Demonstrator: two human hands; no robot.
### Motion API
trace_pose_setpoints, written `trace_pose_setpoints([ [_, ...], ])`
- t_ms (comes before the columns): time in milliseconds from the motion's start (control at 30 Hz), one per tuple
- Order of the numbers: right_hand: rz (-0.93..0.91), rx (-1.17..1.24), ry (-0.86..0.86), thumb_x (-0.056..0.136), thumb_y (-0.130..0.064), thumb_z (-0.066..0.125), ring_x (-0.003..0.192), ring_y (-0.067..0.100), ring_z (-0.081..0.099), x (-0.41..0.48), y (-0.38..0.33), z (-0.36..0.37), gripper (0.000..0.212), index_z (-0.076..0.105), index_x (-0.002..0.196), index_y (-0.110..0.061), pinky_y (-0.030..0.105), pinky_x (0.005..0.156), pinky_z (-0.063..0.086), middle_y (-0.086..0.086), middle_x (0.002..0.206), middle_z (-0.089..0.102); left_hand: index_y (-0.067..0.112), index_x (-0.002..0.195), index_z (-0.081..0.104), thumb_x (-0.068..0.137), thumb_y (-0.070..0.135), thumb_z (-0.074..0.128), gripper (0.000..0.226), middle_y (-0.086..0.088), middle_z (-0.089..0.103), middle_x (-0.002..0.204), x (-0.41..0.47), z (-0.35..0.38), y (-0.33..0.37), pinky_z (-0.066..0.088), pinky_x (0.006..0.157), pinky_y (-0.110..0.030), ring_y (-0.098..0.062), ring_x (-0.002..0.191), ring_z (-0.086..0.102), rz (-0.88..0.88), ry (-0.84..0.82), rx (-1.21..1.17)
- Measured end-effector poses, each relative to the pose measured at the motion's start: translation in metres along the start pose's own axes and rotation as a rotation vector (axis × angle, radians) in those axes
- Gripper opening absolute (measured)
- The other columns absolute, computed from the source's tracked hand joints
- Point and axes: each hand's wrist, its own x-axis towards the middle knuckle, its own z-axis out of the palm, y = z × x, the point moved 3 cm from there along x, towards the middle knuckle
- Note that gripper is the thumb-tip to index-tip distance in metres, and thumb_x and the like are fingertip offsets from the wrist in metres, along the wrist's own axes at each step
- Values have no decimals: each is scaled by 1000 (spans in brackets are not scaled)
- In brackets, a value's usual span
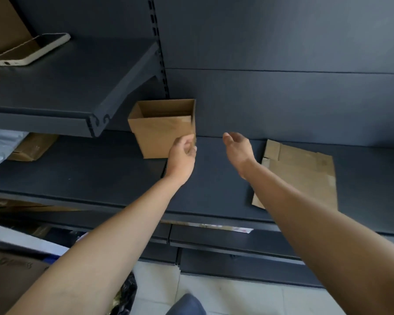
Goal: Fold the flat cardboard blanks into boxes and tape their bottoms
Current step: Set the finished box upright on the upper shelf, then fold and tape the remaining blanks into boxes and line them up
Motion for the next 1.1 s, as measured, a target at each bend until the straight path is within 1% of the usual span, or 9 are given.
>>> trace_pose_setpoints([
  [167, 10, -161, 201, 99, -33, 45, 126, 28, 49, -8, 29, -110, 45, 50, 135, -7, 31, 100, 38, 11, 135, 55, 11, 127, 55, 94, 9, 52, 33, -4, 55, 130, -25, 92, 47, 39, 93, -19, -15, 117, 54, 12, -226, 28],
  [267, 155, -226, 250, 99, -32, 46, 128, 29, 47, -18, 68, -172, 50, 42, 141, -5, 29, 97, 38, 13, 141, 49, 11, 132, 50, 93, 14, 55, 40, -7, 50, 136, -45, 146, 54, 37, 95, -24, -21, 122, 51, -73, -369, 177],
  [400, 380, -255, 180, 97, -30, 51, 103, 29, 56, -32, 118, -224, 44, 49, 130, -1, 29, 79, 41, 12, 113, 57, 9, 141, 37, 92, 26, 57, 55, -12, 36, 144, -66, 194, 45, 39, 95, -33, -29, 126, 45, -252, -453, 435],
  [533, 476, -58, 73, 93, -21, 58, 107, 31, 60, -35, 152, -245, 32, 52, 118, -2, 41, 95, 50, 13, 118, 62, 7, 141, 33, 89, 29, 60, 62, -13, 40, 142, -75, 216, 35, 42, 101, -43, -33, 126, 44, -413, -387, 471],
  [767, 501, 239, 3, 91, -9, 60, 74, 16, 59, -30, 152, -290, 18, 55, 108, -6, 26, 65, 48, 4, 89, 62, 7, 139, 38, 89, 23, 61, 57, -13, 43, 141, -94, 247, 51, 41, 99, -40, -33, 125, 45, -510, -238, 382],
  [833, 486, 247, 42, 89, -5, 61, 92, 22, 62, -28, 149, -311, 17, 57, 105, -5, 28, 78, 52, 9, 107, 65, 5, 135, 43, 90, 21, 60, 51, -12, 49, 136, -99, 257, 60, 42, 91, -36, -31, 120, 50, -529, -259, 313],
  [900, 448, 234, 88, 87, 0, 60, 98, 25, 61, -25, 139, -331, 14, 57, 100, -4, 31, 87, 50, 12, 113, 63, 5, 136, 42, 92, 21, 59, 49, -10, 50, 134, -103, 268, 73, 40, 86, -32, -29, 118, 51, -545, -299, 260],
  [1033, 326, 247, 118, 87, 6, 58, 84, 26, 64, -21, 105, -368, 27, 55, 113, 2, 41, 83, 55, 14, 99, 64, 5, 146, 29, 93, 24, 59, 63, -11, 41, 145, -106, 295, 109, 37, 103, -39, -29, 129, 43, -551, -415, 156],
  [1100, 239, 146, 162, 84, 6, 59, 88, 29, 66, -18, 87, -386, 28, 59, 111, -2, 43, 83, 56, 16, 102, 66, 6, 148, 27, 94, 26, 58, 65, -11, 35, 150, -102, 308, 133, 33, 109, -41, -29, 135, 37, -486, -453, 148],
])
